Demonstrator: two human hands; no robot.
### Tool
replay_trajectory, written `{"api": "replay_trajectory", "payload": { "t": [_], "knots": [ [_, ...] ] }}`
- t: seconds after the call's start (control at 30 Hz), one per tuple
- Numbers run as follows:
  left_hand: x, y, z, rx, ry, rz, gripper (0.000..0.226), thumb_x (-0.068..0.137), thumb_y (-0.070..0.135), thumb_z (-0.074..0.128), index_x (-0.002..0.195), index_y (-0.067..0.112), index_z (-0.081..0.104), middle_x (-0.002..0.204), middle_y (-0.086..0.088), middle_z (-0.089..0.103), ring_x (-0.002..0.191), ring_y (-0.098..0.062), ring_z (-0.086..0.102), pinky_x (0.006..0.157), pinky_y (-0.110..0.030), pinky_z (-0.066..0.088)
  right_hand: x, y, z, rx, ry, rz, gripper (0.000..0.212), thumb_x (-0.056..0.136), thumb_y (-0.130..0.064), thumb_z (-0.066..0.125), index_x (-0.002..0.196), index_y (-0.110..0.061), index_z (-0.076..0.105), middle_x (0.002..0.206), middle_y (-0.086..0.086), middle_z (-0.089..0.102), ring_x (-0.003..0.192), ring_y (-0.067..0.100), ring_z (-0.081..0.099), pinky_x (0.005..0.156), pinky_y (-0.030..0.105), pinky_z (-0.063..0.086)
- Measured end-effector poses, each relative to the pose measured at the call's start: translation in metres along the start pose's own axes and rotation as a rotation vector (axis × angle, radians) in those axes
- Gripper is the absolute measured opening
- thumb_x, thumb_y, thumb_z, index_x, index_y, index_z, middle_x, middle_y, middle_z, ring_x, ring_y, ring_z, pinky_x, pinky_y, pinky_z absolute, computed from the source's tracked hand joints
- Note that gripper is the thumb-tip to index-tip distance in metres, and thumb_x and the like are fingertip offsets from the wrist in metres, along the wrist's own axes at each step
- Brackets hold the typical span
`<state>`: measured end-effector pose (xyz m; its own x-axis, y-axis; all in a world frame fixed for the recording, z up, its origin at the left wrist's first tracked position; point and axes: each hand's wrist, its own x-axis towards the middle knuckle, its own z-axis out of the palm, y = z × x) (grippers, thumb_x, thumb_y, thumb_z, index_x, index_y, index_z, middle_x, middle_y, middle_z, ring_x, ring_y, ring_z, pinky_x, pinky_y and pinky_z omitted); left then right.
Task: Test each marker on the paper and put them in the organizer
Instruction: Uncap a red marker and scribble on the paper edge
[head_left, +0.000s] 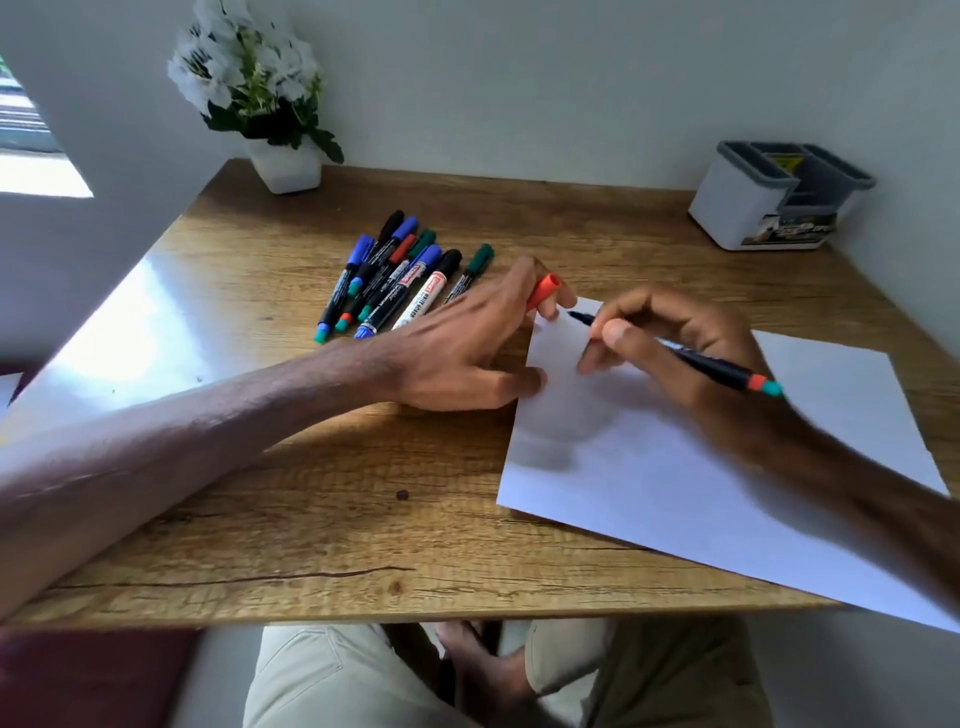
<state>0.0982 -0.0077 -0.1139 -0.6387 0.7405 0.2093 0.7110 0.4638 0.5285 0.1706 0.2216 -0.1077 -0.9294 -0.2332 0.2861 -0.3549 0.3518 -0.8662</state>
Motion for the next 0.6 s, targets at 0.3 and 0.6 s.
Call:
{"api": "replay_trajectory", "payload": {
  "t": [0.3, 0.6],
  "knots": [
    [0.002, -0.003, 0.003, -0.018, -0.048, -0.01, 0.065, 0.096, 0.037, 0.07, 0.142, 0.011, 0.031, 0.136, 0.015, 0.039, 0.133, 0.0, 0.04, 0.102, 0.003, 0.028, -0.034, -0.031, 0.014, 0.315, -0.197, 0.215, 0.025, 0.087, -0.01, 0.067, 0.107, 0.0, 0.077, 0.093, 0.017, 0.08, 0.082, 0.036, 0.079, 0.072, 0.038, 0.066],
    [0.003, -0.004, 0.006, 0.017, -0.044, 0.005, 0.064, 0.095, 0.042, 0.069, 0.138, 0.012, 0.032, 0.143, 0.009, 0.043, 0.137, -0.007, 0.045, 0.115, -0.027, 0.04, -0.024, -0.026, 0.032, 0.175, -0.271, 0.081, 0.01, 0.08, 0.012, 0.076, 0.079, 0.002, 0.075, 0.06, 0.008, 0.071, 0.046, 0.017, 0.064, 0.048, 0.028, 0.052]
  ]
}}
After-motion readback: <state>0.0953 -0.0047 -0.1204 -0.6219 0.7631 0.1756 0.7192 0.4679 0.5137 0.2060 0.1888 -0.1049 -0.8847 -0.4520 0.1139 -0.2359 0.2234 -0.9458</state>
